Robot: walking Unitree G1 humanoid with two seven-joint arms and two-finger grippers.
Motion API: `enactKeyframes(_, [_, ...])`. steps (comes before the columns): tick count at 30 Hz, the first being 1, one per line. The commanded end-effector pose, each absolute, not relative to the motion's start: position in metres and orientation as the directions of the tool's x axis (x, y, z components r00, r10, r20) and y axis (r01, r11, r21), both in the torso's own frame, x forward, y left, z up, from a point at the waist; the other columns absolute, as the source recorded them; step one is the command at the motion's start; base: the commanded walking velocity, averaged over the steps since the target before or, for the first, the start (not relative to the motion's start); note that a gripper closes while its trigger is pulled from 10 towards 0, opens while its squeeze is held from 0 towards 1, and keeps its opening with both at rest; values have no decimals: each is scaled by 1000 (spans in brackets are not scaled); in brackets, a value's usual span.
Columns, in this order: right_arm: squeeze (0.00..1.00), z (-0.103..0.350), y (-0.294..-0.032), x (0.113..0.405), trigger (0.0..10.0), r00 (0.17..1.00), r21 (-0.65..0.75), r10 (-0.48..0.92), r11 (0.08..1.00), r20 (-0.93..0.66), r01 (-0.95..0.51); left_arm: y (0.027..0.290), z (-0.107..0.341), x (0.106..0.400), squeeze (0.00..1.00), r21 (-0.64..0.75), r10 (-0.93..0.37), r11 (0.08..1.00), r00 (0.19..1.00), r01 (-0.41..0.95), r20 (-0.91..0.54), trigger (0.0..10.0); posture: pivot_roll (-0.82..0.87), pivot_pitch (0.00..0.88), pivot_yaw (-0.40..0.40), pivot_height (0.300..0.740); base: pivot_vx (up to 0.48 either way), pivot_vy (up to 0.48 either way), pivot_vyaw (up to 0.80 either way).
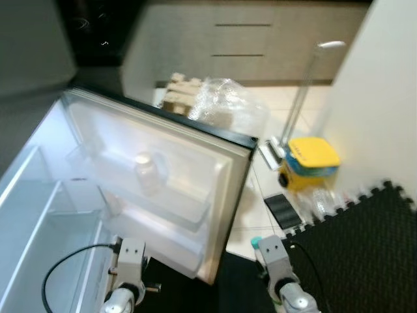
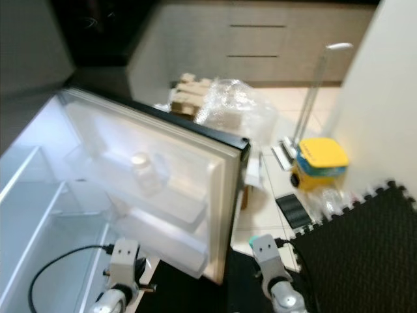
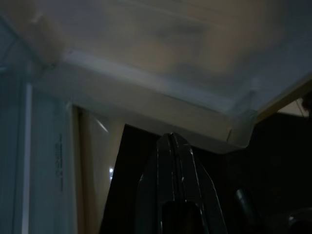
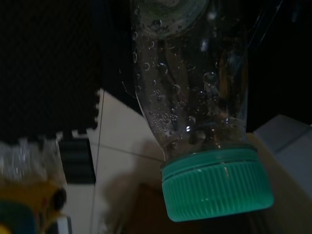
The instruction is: Restocking fridge
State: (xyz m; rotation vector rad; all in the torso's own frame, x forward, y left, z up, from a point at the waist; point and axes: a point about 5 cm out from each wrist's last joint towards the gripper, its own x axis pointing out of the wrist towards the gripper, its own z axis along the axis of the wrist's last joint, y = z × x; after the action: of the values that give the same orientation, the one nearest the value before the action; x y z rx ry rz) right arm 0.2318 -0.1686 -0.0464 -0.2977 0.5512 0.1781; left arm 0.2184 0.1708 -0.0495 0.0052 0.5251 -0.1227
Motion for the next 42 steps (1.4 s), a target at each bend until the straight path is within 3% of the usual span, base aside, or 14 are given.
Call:
enactKeyframes(1, [0, -46, -175, 232, 10000, 837, -237, 68, 944, -543, -231, 171, -51, 215, 0, -21, -124, 991, 853, 131, -506, 10000, -85, 68, 31, 740, 0, 0, -800])
enactKeyframes(20, [0, -44, -173, 233, 10000, 846, -244, 83, 938, -527, -244, 172, -49, 215, 0, -7, -112, 992, 871, 124, -478, 10000, -81, 79, 27, 740, 0, 0, -103])
enactKeyframes(28, [0, -44, -173, 233, 10000, 846, -246, 83, 937, -527, -246, 168, -49, 213, 0, -23, -129, 991, 875, 134, -466, 10000, -85, 83, 26, 740, 0, -428, 0])
enactKeyframes(42, [0, -46, -173, 230, 10000, 844, -244, 83, 938, -529, -245, 172, -50, 211, 0, -44, -120, 993, 872, 113, -475, 10000, -88, 87, 31, 740, 0, 0, 0])
